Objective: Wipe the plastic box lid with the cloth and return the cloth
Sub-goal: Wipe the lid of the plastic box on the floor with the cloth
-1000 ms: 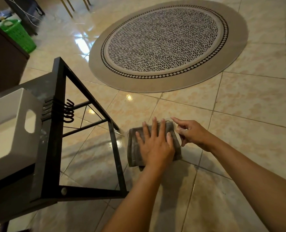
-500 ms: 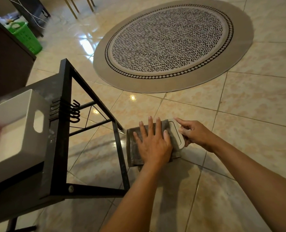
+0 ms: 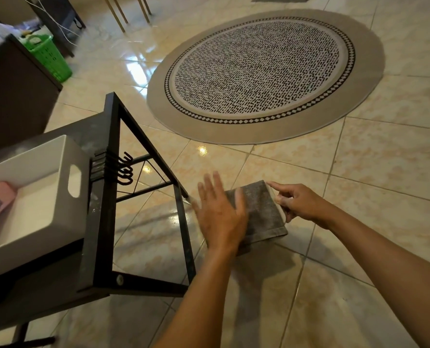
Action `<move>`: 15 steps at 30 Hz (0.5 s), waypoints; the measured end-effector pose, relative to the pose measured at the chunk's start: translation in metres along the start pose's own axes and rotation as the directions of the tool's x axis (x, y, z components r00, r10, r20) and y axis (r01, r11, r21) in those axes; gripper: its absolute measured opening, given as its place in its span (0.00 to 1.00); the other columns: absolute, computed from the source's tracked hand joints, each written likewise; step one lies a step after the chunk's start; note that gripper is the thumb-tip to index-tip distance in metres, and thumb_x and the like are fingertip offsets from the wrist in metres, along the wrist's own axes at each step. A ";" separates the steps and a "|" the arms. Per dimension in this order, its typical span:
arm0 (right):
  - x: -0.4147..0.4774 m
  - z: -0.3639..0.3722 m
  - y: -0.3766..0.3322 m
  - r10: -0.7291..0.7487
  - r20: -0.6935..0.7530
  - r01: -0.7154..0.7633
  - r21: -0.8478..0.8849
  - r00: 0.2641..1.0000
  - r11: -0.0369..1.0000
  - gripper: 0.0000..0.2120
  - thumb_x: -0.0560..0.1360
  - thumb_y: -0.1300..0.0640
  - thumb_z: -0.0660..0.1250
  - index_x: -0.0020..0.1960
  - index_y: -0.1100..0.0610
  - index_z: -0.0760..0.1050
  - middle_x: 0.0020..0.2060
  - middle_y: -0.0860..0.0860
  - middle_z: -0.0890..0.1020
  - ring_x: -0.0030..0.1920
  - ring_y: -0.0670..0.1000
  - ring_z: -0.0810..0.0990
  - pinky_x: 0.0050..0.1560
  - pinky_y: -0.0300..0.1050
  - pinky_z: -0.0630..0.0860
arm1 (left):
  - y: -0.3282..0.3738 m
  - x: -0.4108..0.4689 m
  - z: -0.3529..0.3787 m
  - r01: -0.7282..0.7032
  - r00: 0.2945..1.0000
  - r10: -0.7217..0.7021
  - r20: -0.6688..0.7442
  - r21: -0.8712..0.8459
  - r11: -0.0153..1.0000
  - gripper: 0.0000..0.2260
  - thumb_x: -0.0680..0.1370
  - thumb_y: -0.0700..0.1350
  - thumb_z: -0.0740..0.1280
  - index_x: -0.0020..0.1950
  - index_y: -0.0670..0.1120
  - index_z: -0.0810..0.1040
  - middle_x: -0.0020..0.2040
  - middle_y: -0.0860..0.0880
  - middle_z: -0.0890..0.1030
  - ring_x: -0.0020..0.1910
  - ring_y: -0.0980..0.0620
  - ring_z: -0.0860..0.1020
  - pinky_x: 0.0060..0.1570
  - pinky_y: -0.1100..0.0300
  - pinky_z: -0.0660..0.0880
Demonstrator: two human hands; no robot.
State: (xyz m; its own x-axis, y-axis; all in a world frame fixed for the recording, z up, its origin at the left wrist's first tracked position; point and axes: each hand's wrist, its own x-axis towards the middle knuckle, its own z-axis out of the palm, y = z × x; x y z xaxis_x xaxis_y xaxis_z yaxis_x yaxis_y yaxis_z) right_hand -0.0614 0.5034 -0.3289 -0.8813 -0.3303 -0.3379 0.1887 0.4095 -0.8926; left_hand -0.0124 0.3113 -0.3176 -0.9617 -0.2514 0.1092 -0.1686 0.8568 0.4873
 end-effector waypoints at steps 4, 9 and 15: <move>0.002 -0.002 -0.008 0.027 -0.111 -0.037 -0.089 0.993 0.995 0.18 0.80 0.53 0.60 0.69 0.51 0.72 0.39 0.51 0.81 0.37 0.49 0.79 0.37 0.45 0.78 | -0.022 0.000 -0.024 0.311 0.946 -0.319 -0.059 -0.113 0.944 0.28 0.79 0.57 0.63 0.74 0.47 0.62 0.69 0.43 0.73 0.65 0.44 0.73 0.60 0.43 0.74; 0.017 0.009 -0.024 -0.137 -0.192 0.037 -0.449 0.972 0.893 0.27 0.77 0.43 0.62 0.74 0.52 0.66 0.55 0.54 0.75 0.51 0.52 0.74 0.49 0.46 0.69 | -0.036 -0.001 -0.027 0.432 0.900 -0.424 0.100 -0.077 0.899 0.34 0.75 0.62 0.68 0.74 0.48 0.62 0.67 0.43 0.70 0.61 0.43 0.74 0.54 0.44 0.78; 0.025 0.016 -0.030 -0.135 -0.088 0.054 -0.612 0.987 0.789 0.26 0.74 0.44 0.67 0.71 0.50 0.69 0.55 0.52 0.71 0.58 0.54 0.67 0.59 0.49 0.66 | -0.041 0.007 -0.023 0.357 0.927 -0.331 0.178 -0.141 0.923 0.25 0.76 0.56 0.69 0.70 0.50 0.70 0.69 0.43 0.67 0.65 0.42 0.71 0.57 0.47 0.76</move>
State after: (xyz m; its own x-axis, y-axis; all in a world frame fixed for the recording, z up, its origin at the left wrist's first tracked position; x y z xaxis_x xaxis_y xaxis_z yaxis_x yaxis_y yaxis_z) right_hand -0.0818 0.4693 -0.3154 -0.9333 -0.3068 -0.1867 -0.1633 0.8256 -0.5402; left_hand -0.0070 0.2642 -0.3167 -0.8737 -0.4367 -0.2143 -0.4688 0.6381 0.6108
